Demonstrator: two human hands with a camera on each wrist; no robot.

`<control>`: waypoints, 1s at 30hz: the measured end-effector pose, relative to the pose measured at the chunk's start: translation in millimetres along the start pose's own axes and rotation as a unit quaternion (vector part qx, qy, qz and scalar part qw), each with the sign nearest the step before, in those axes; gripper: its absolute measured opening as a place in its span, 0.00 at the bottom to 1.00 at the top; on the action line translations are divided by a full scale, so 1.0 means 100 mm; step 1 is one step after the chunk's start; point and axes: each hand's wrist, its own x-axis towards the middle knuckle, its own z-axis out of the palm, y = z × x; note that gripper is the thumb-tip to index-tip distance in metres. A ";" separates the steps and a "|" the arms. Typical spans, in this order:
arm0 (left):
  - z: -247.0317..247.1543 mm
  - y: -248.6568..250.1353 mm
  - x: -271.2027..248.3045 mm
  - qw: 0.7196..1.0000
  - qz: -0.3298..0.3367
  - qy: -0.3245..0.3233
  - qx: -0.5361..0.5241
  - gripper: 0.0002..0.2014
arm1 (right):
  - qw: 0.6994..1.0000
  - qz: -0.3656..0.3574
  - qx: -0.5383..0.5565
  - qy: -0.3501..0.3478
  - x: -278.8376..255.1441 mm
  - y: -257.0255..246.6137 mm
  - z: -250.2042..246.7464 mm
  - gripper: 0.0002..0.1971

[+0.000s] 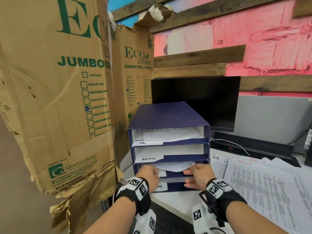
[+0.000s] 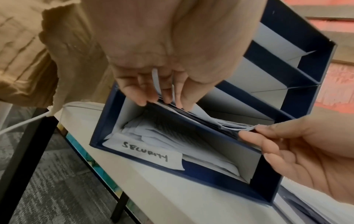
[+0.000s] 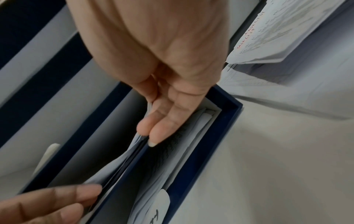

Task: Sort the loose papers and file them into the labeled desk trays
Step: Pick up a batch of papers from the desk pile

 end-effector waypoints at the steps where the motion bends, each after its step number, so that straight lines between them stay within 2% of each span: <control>1: 0.01 -0.01 0.03 1.000 -0.004 -0.003 0.015 0.10 | 1.000 0.006 0.000 -0.001 0.03 0.00 0.01 0.09; 3: 0.00 -0.01 0.08 0.999 -0.005 -0.001 0.053 0.19 | 1.000 0.010 -0.019 -0.002 0.09 0.02 0.01 0.09; 5: 0.02 0.04 0.11 0.995 -0.001 -0.003 0.098 0.21 | 0.999 0.006 -0.049 -0.001 0.13 0.04 -0.03 0.09; 8: 0.06 0.12 0.11 0.988 0.007 -0.011 0.155 0.21 | 0.998 0.001 -0.069 -0.008 0.15 0.05 -0.11 0.09; 15: 0.06 0.23 -0.06 0.976 0.026 -0.003 0.216 0.15 | 0.992 0.010 -0.111 -0.052 -0.07 0.03 -0.36 0.10; 22: 0.14 0.57 -0.35 0.974 0.076 -0.052 0.206 0.13 | 0.989 0.006 -0.146 -0.017 -0.37 -0.04 -0.84 0.21; 27: 0.35 0.91 -0.49 0.966 0.128 -0.073 0.212 0.09 | 0.986 0.014 -0.160 0.042 -0.57 -0.05 -1.32 0.23; 30: 0.45 1.07 -0.52 0.969 0.129 -0.088 0.193 0.12 | 0.983 0.019 -0.172 0.062 -0.64 -0.05 -1.56 0.23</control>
